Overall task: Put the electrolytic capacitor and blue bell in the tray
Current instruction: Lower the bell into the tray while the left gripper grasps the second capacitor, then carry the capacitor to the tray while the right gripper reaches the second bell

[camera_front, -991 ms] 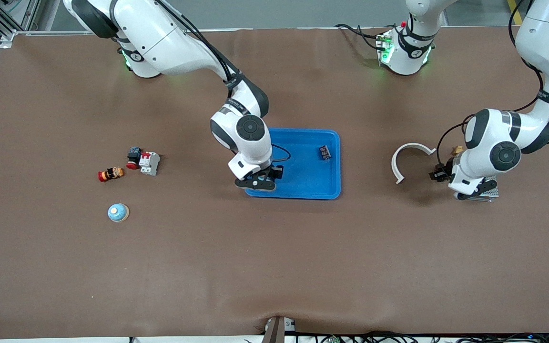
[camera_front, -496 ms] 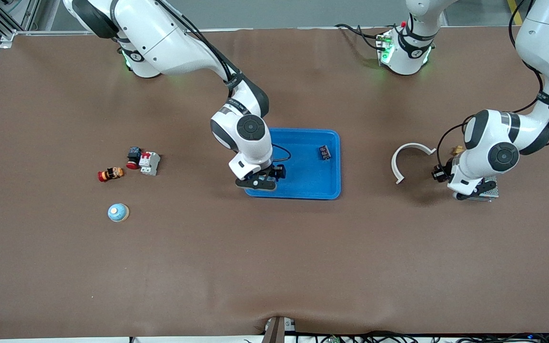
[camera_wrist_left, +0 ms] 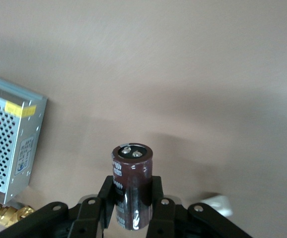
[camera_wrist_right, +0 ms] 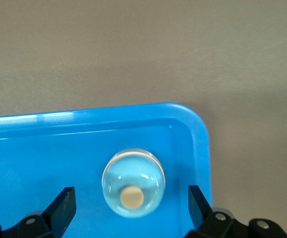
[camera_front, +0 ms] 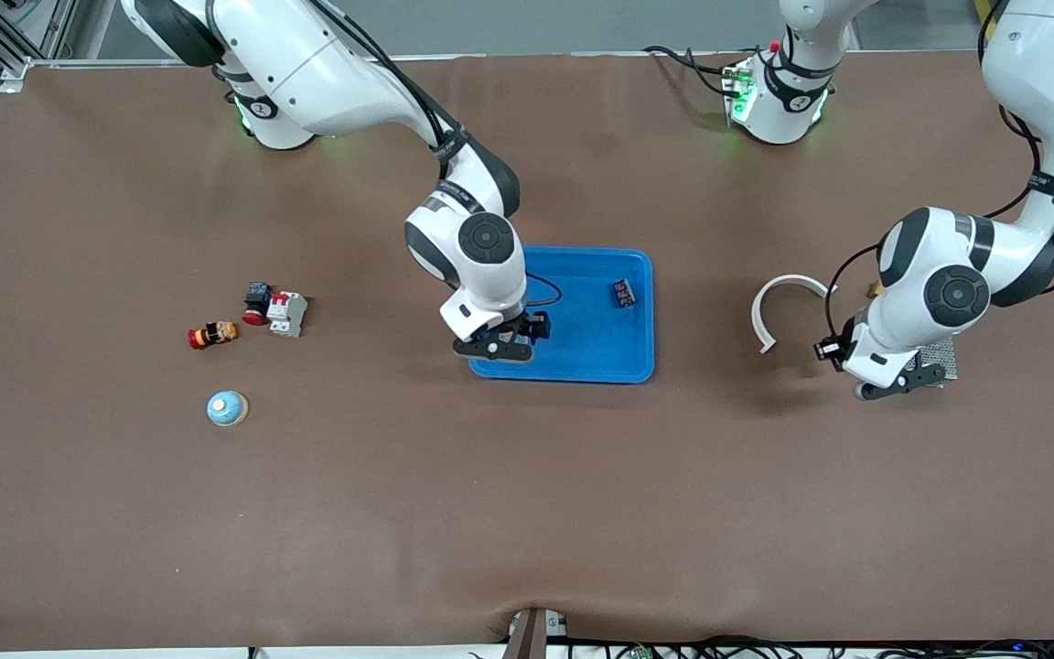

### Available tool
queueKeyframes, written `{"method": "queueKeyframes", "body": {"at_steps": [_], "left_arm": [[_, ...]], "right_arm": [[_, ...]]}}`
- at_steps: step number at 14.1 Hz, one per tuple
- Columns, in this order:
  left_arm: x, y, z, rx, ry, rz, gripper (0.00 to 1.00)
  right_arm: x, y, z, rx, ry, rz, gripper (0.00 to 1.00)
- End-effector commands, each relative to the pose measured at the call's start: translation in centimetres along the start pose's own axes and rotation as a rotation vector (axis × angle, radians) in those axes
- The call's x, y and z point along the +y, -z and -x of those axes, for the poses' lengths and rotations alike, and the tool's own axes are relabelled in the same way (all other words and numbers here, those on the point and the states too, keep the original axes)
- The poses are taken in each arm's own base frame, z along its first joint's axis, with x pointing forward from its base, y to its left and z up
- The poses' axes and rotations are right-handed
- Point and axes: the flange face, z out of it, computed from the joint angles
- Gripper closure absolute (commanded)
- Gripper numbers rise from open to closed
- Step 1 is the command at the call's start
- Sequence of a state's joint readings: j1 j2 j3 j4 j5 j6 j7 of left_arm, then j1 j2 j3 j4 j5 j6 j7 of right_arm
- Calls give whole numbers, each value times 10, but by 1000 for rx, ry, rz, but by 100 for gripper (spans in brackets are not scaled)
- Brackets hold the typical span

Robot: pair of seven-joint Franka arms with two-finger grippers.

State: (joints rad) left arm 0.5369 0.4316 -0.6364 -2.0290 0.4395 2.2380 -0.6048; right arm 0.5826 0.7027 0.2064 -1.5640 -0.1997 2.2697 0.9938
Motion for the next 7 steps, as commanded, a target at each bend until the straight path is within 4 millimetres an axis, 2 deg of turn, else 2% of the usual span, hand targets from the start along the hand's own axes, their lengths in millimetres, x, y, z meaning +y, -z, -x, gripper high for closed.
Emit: {"method": "queueKeyframes", "body": {"at_steps": [1, 3, 5, 7], "left_arm": [[40, 41, -1, 16, -7, -36, 100], [80, 64, 9, 16, -30, -58, 100], [117, 79, 17, 0, -38, -4, 100], [151, 87, 23, -12, -19, 50, 100]], "right_arm": [[-1, 53, 16, 6, 20, 45, 0], [4, 81, 20, -2, 29, 69, 0], [12, 113, 22, -24, 49, 77, 0], [33, 147, 13, -64, 70, 71, 0]]}}
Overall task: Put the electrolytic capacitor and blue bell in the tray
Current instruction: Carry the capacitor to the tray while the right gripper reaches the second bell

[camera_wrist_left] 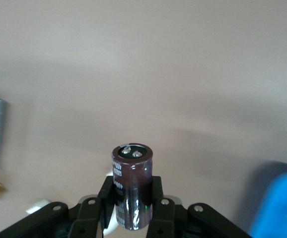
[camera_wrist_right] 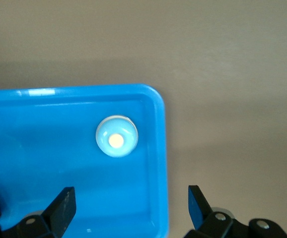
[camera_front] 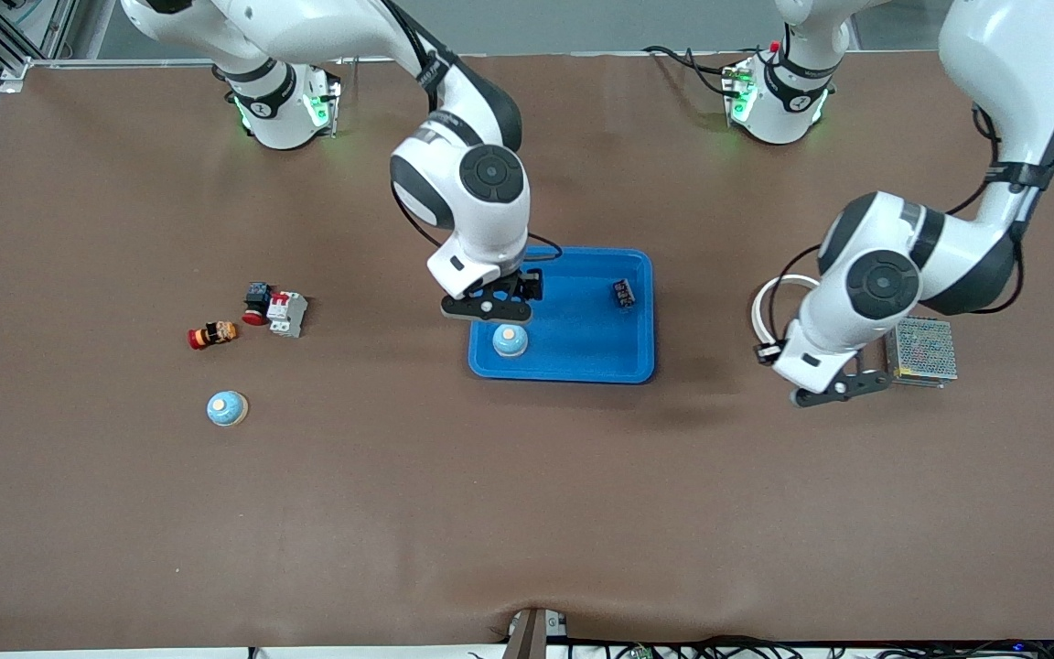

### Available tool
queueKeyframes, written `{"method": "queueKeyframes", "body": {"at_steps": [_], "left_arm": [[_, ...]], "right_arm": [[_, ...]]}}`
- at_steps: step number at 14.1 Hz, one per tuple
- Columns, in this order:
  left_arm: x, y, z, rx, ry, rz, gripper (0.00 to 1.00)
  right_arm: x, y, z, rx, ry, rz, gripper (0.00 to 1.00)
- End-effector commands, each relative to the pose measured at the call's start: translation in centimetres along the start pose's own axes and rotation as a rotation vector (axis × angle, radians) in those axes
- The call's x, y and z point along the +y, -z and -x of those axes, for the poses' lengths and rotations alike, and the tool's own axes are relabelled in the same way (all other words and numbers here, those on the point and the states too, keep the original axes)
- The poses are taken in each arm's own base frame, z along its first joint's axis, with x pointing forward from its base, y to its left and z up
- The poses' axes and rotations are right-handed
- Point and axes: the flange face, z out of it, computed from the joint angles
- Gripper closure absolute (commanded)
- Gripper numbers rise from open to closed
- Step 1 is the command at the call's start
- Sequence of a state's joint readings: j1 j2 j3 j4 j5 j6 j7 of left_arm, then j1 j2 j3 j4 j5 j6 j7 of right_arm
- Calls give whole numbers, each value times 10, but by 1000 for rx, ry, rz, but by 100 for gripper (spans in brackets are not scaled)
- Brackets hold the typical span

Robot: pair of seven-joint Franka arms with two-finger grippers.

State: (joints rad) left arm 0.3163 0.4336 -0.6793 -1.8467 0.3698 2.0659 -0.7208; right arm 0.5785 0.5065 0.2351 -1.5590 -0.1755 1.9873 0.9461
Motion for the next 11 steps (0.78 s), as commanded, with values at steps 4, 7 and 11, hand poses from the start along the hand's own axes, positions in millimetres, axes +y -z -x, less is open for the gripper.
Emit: {"method": "queueKeyframes", "body": {"at_steps": [4, 7, 11], "left_arm": [[94, -6, 21, -51, 53, 56, 100], [149, -18, 45, -58, 68, 56, 100], [187, -36, 62, -41, 58, 29, 100]], "right_arm": [[76, 70, -26, -49, 49, 3, 0], [129, 85, -61, -48, 91, 1, 0], [221, 82, -119, -55, 185, -15, 0]]}}
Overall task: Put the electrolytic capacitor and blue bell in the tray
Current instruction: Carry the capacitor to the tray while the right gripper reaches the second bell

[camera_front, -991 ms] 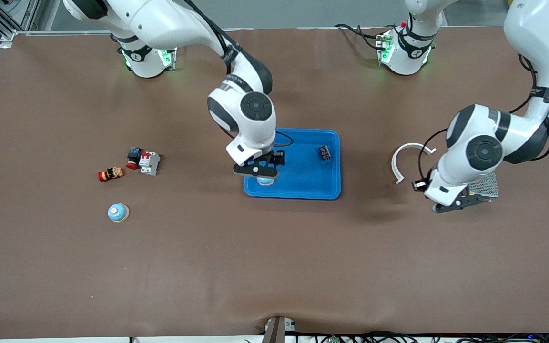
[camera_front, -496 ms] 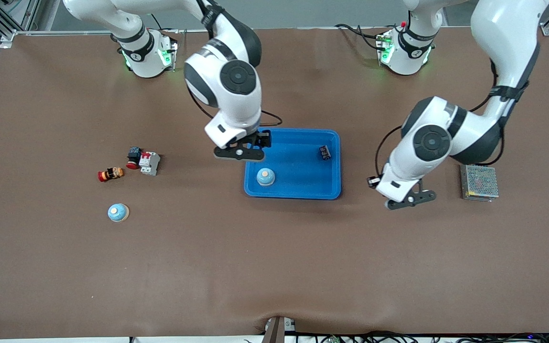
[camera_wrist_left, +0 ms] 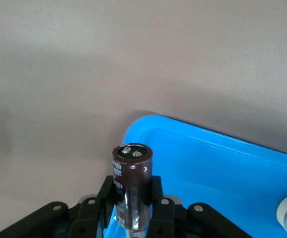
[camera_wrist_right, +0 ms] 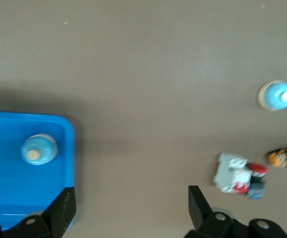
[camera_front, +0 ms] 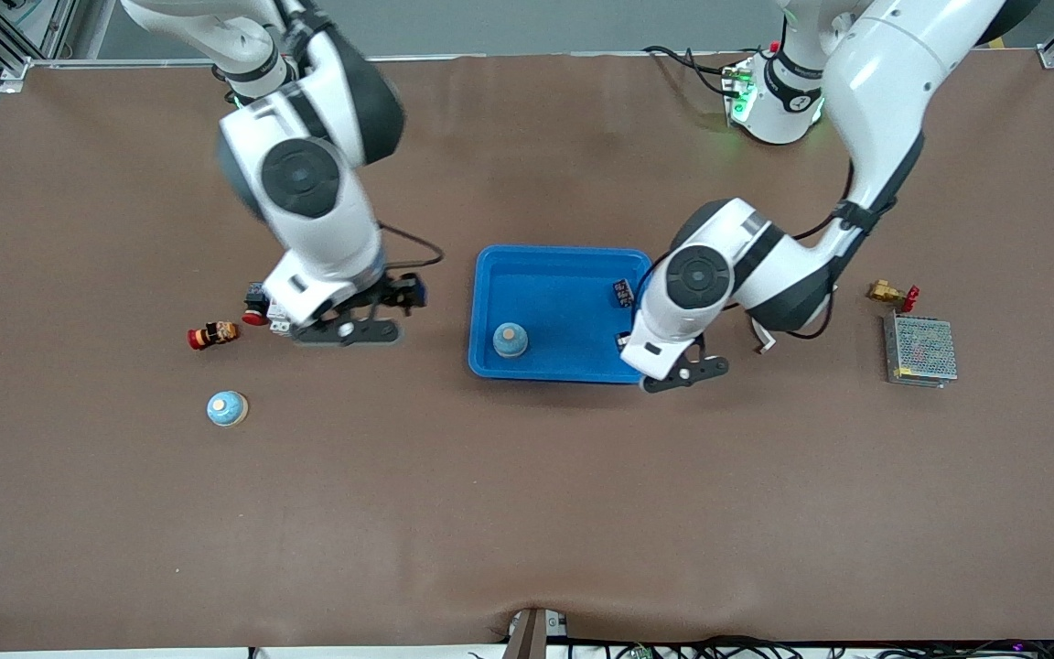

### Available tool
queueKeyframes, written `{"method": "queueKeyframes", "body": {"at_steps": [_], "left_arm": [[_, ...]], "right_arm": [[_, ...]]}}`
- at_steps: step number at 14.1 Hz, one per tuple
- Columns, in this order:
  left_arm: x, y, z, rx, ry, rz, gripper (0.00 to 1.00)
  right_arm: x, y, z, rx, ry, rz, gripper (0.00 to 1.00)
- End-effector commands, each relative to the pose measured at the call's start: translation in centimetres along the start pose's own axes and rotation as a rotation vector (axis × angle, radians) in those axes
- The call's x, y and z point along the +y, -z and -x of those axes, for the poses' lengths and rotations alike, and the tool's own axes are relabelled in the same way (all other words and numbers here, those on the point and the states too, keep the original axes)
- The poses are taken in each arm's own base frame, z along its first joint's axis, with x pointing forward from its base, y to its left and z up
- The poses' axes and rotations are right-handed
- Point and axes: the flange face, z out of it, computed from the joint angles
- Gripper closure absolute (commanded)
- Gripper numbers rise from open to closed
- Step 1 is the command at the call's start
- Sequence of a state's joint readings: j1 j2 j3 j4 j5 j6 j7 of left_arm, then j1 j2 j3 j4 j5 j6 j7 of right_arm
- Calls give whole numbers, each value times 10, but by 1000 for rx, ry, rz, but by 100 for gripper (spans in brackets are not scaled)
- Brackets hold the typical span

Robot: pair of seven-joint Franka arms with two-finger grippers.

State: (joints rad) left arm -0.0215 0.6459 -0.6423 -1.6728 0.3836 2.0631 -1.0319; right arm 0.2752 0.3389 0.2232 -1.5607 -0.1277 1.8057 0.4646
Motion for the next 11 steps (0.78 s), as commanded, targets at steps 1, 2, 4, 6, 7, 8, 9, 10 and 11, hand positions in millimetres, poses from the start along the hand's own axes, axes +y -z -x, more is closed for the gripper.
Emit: {"method": "queueKeyframes", "body": {"at_steps": [1, 2, 4, 6, 7, 8, 9, 10, 11], "left_arm": [[21, 2, 3, 14, 12, -6, 100], [23, 2, 4, 16, 9, -8, 100], [24, -5, 5, 6, 15, -12, 100], [24, -16, 5, -11, 15, -18, 100], [27, -21, 8, -16, 10, -20, 100], [35, -23, 16, -17, -4, -23, 100], [35, -25, 16, -17, 11, -26, 100], [37, -25, 18, -16, 20, -27, 100], [37, -25, 19, -15, 21, -28, 100]], "right_arm": [[58, 0, -15, -12, 57, -27, 0], [74, -2, -21, -10, 73, -30, 0], [103, -6, -32, -2, 102, -36, 0], [135, -10, -43, 20, 144, -44, 0], [150, -17, -49, 24, 160, -48, 0], [161, -22, -53, 27, 168, -51, 0], [171, -31, -58, 28, 174, -55, 0], [185, -38, -63, 33, 186, -58, 0], [198, -44, -67, 39, 204, -62, 0]]}}
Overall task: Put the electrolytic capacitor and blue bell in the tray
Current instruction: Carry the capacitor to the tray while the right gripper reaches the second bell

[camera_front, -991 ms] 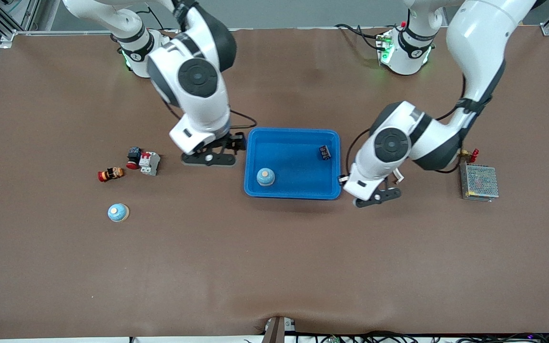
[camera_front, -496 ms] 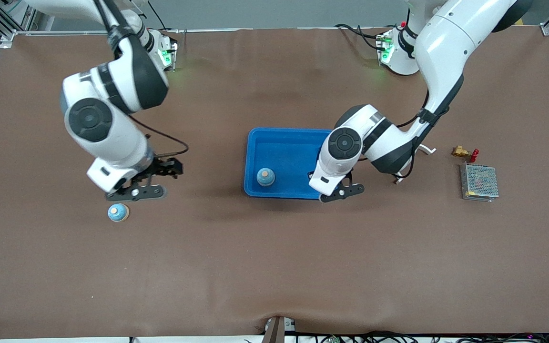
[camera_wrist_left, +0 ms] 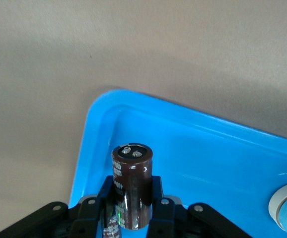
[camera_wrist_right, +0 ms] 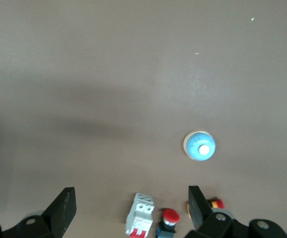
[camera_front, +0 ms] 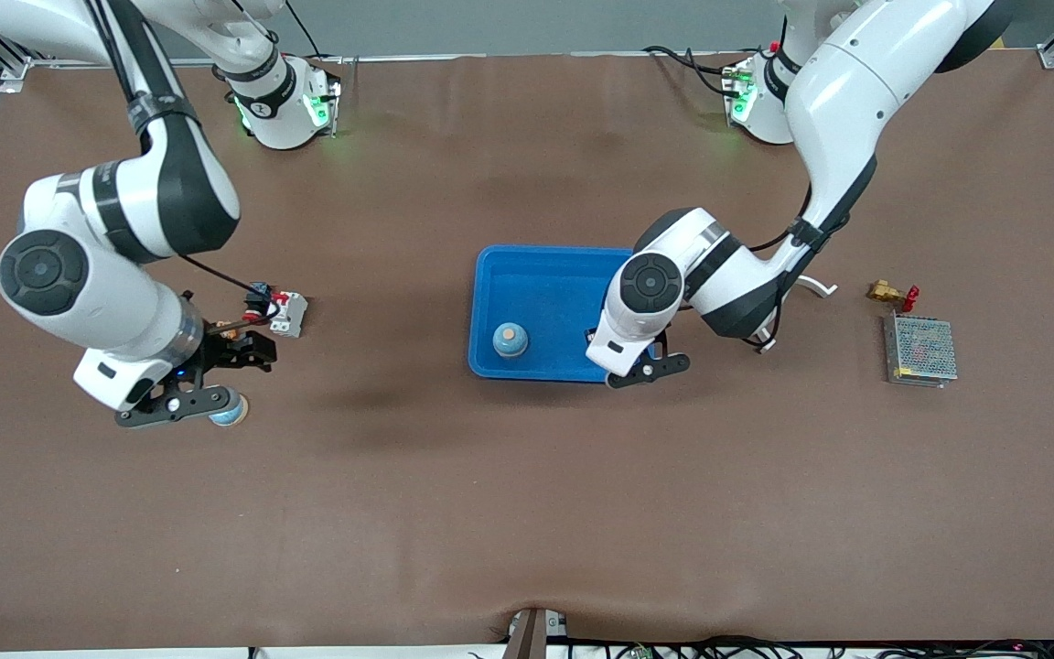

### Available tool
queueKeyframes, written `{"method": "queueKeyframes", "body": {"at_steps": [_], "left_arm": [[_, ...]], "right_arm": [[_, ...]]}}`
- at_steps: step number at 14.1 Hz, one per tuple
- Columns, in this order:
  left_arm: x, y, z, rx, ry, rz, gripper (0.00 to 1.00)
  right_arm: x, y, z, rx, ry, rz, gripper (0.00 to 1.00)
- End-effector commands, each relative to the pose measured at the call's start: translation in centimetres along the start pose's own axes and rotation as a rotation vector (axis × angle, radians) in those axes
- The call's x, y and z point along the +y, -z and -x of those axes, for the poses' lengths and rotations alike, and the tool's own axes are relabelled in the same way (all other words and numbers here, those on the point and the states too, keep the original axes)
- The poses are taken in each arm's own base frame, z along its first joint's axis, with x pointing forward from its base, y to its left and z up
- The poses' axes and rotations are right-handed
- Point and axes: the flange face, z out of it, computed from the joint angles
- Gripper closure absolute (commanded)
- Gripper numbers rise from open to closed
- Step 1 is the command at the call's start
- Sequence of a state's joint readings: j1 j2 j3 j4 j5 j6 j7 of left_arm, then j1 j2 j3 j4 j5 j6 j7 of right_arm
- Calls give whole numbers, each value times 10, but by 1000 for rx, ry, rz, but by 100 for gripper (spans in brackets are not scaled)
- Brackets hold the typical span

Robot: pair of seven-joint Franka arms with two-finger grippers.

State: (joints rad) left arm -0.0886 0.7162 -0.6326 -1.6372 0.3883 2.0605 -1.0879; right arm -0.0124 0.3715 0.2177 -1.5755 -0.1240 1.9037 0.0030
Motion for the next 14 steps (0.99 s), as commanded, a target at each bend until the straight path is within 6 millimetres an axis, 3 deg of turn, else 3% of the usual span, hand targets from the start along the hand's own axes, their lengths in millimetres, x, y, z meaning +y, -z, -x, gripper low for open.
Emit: {"method": "queueKeyframes", "body": {"at_steps": [1, 3, 6, 8, 11, 14], "left_arm": [[10, 3, 3, 22, 11, -17, 100], [9, 0, 4, 20, 60, -23, 100], [7, -12, 2, 7, 117, -36, 100], [5, -29, 1, -15, 124, -52, 100], [5, -42, 3, -35, 124, -63, 100], [5, -50, 3, -47, 127, -62, 100]], "right_arm": [[34, -21, -5, 18, 46, -28, 0], [56, -43, -10, 26, 60, -31, 0], [70, -65, -16, 37, 54, -33, 0], [75, -88, -21, 39, 52, -37, 0], [101, -132, -23, 42, 100, -50, 0], [120, -150, -18, 30, 115, -63, 0]]}}
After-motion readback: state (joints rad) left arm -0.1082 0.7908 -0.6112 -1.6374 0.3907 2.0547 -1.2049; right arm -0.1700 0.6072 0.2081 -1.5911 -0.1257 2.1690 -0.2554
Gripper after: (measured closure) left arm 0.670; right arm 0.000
